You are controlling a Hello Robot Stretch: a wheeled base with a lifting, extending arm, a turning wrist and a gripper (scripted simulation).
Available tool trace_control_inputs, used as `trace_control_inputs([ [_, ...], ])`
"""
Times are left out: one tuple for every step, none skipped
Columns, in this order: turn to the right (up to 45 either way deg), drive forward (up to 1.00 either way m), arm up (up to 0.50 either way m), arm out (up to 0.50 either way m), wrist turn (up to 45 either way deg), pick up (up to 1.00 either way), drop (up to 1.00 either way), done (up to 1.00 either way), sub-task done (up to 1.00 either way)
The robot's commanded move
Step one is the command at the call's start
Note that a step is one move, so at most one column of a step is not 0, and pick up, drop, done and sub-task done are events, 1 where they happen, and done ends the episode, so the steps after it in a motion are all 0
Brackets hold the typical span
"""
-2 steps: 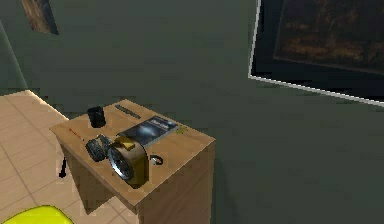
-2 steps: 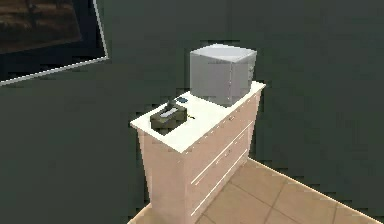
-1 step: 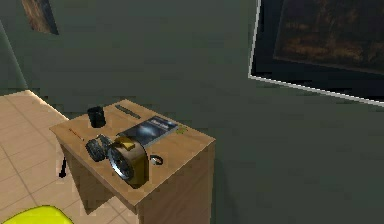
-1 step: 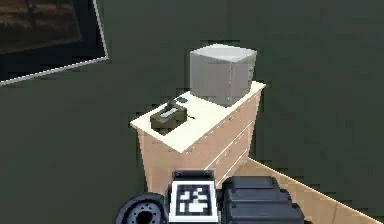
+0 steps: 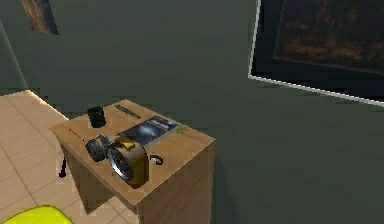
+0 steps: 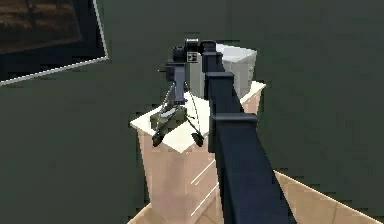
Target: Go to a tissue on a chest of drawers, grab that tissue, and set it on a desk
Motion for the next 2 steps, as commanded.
trace_control_inputs([
  [0.0,0.0,0.0,0.0,45.0,0.0,0.0,0.0,0.0],
  [0.0,0.0,0.0,0.0,45.0,0.0,0.0,0.0,0.0],
])
